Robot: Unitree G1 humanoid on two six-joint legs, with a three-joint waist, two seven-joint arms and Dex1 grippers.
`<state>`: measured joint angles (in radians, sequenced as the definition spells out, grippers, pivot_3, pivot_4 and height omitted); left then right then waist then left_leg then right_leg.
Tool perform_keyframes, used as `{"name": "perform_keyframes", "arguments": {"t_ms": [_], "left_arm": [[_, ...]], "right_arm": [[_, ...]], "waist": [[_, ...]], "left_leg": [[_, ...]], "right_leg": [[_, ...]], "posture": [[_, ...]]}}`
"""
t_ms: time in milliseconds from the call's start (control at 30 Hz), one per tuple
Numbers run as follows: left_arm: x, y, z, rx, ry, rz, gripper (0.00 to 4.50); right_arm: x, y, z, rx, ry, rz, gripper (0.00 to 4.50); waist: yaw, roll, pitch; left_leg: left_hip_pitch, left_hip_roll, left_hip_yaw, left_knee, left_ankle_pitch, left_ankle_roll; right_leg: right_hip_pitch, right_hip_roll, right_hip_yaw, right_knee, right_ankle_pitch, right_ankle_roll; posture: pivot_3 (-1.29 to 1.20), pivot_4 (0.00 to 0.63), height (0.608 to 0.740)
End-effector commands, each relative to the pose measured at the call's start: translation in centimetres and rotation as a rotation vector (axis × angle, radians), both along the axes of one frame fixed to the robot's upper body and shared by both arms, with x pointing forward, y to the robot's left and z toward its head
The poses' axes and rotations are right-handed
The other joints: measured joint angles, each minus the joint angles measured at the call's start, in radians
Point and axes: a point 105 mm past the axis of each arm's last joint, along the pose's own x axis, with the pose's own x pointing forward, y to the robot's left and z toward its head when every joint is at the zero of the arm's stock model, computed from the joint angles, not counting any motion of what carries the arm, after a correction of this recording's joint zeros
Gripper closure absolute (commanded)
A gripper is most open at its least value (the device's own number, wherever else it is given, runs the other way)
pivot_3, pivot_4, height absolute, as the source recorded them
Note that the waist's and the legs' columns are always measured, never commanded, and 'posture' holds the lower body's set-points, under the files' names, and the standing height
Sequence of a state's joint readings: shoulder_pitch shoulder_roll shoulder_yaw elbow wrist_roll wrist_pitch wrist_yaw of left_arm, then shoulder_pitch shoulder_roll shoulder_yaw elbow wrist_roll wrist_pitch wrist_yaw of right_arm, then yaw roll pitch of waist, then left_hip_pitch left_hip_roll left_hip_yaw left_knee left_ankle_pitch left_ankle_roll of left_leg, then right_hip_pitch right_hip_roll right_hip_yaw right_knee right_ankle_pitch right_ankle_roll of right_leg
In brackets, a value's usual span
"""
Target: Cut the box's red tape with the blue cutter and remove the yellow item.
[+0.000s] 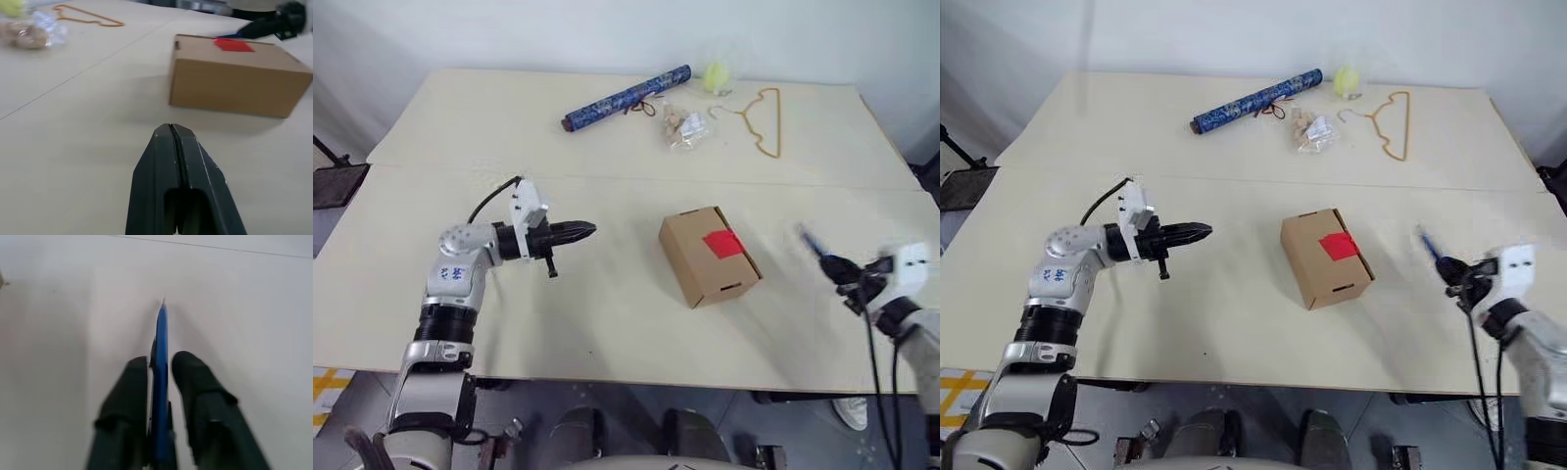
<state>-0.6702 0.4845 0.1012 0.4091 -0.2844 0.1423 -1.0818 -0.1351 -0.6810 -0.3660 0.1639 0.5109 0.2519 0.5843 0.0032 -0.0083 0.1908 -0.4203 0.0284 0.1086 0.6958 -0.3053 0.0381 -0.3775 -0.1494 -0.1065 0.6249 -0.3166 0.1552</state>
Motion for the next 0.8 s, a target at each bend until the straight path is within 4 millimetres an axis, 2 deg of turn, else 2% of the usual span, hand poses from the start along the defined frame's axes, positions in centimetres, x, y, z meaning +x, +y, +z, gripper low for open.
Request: {"name": "perform_keyframes", "arguments": {"t_ms": [33, 167, 233, 400, 467, 533, 667, 800], "left_arm": [[0.2, 1.3, 1.2, -0.028, -0.058, 0.049, 4.5], [0.3, 1.7, 0.6, -0.011, -0.056, 0.073, 4.5], [0.0, 1.9, 0.4, -0.014, -0.05, 0.077, 4.5], [-1.1, 2.4, -0.4, 0.014, -0.009, 0.063, 4.5], [-1.9, 2.6, -1.0, 0.054, 0.011, 0.047, 4.5], [-2.6, 2.6, -1.5, 0.09, 0.031, 0.035, 4.5], [-3.1, 1.3, -2.5, 0.111, 0.051, 0.065, 4.5], [-3.4, -1.7, -3.0, 0.056, 0.071, 0.064, 4.5]], "right_arm": [[0.1, -1.2, 1.1, -0.016, -0.078, -0.04, 2.06], [-0.4, -1.7, 1.6, -0.051, -0.103, -0.013, 0.73], [-1.1, -1.5, 2.7, -0.074, -0.136, 0.037, 0.03], [-2.9, 0.2, 6.4, -0.044, -0.21, 0.202, 0.03], [-3.2, 1.9, 7.4, -0.075, -0.184, 0.296, 0.42], [-3.1, 3.2, 7.1, -0.14, -0.133, 0.346, 0.96], [-1.0, 5.9, 4.6, -0.241, -0.076, 0.375, 2.37], [1.7, 7.9, 2.4, -0.339, -0.067, 0.344, 3.76]], "waist": [[0.0, 0.0, 0.0], [0.0, 0.0, 0.0], [-0.002, 0.0, 0.0], [-0.004, 0.001, -0.001], [-0.007, 0.002, -0.001], [-0.007, 0.002, -0.001], [-0.006, 0.001, -0.001], [0.001, 0.001, -0.001]], "left_leg": [[0.0, 0.0, 0.0, 0.0, 0.0, 0.0], [0.0, 0.0, 0.0, 0.0, 0.0, 0.0], [0.0, 0.0, 0.0, 0.0, 0.0, 0.0], [0.001, 0.0, 0.0, -0.001, 0.0, 0.0], [0.001, 0.001, 0.0, -0.001, 0.0, 0.0], [0.002, 0.001, 0.001, -0.001, 0.0, 0.0], [0.003, 0.001, 0.001, -0.001, 0.0, 0.0], [0.002, 0.0, 0.001, -0.001, 0.0, 0.0]], "right_leg": [[0.0, 0.0, 0.0, 0.0, 0.0, 0.0], [0.0, 0.0, 0.0, 0.0, 0.0, 0.0], [0.0, 0.0, 0.0, 0.0, 0.0, 0.0], [0.0, 0.0, 0.0, 0.0, 0.0, 0.0], [0.0, 0.0, 0.001, 0.0, 0.0, 0.0], [0.0, 0.0, 0.001, 0.001, 0.0, -0.001], [0.001, 0.0, 0.002, 0.001, 0.0, -0.001], [0.0, -0.002, 0.002, 0.001, 0.0, -0.001]], "posture": [[0.0, 0.15, 0.74], [0.0, 0.15, 0.74], [0.0, 0.15, 0.74], [0.0, 0.15, 0.74], [0.0, 0.15, 0.74], [0.0, 0.15, 0.74], [0.0, 0.15, 0.74], [0.0, 0.15, 0.74]]}}
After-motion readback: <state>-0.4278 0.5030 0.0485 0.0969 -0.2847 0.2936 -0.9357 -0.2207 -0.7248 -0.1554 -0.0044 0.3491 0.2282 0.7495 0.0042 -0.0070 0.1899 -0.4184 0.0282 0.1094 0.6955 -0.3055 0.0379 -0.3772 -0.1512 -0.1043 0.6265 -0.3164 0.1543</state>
